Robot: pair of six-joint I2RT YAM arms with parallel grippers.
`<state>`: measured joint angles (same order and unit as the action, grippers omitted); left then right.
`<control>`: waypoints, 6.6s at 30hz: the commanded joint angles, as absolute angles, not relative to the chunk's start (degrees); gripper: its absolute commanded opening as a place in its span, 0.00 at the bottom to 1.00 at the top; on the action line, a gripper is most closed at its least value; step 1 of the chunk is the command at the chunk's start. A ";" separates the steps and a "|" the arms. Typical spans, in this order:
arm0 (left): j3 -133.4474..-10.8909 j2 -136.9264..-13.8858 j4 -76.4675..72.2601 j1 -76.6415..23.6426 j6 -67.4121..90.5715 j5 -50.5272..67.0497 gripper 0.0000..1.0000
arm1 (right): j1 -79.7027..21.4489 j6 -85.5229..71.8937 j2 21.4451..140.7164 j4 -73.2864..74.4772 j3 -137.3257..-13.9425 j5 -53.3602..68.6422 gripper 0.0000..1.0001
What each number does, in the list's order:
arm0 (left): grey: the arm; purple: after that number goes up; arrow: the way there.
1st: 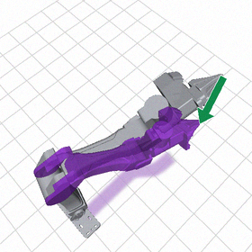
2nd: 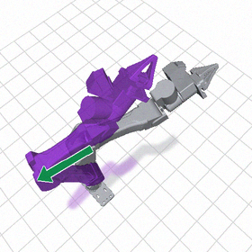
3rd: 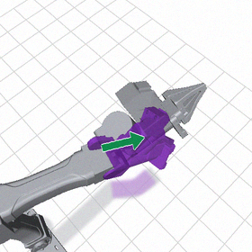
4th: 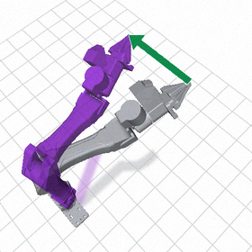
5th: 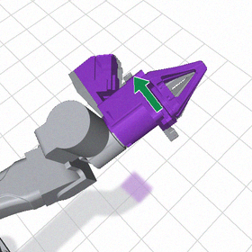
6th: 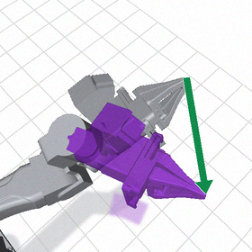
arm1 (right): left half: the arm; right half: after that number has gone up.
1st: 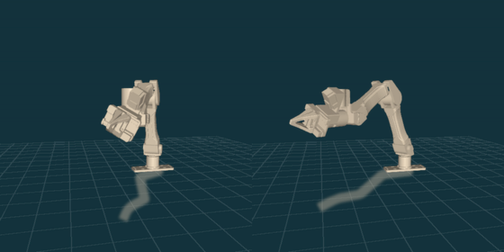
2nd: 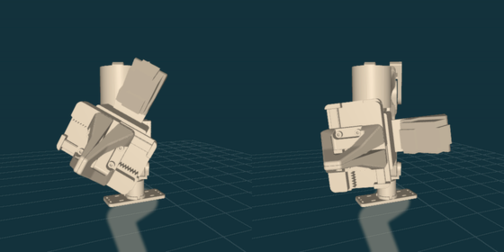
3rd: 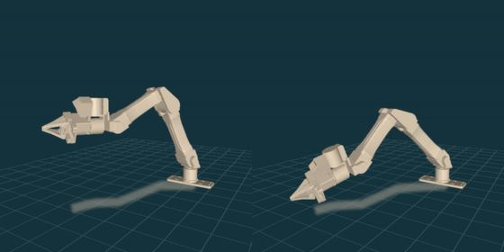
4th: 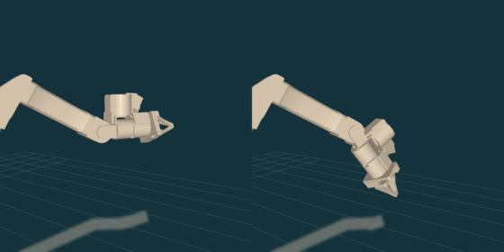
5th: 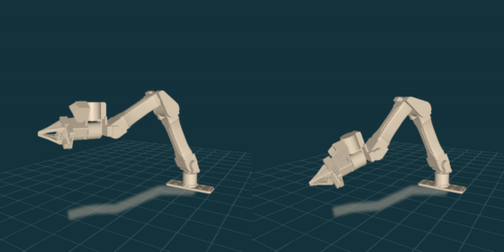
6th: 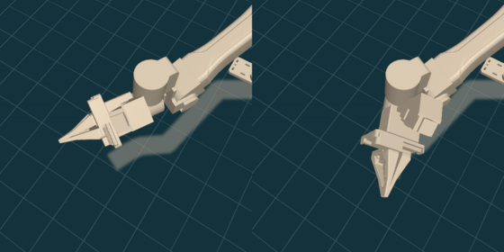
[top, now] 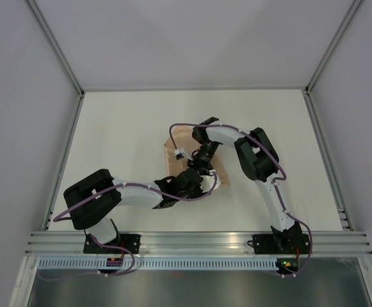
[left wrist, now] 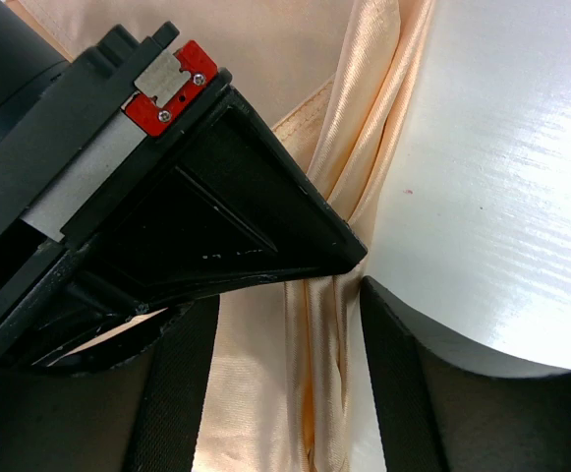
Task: Fold the napkin, place the utensils inside, and roll it up
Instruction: Roll the napkin at the center of the board.
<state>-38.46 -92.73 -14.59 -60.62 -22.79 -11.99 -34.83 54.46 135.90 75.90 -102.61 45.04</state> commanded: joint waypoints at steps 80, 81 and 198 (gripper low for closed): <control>-66.09 -115.31 14.94 -37.79 -5.89 50.27 0.02 | -19.39 53.97 68.91 15.40 -42.20 34.90 0.61; -66.96 -115.92 15.46 -37.71 -5.89 50.88 0.02 | -20.73 53.88 68.47 12.94 -40.45 33.85 0.61; -33.57 -69.16 -30.42 -60.02 -24.87 -14.87 0.57 | -26.46 68.38 128.41 67.94 -88.42 43.24 0.01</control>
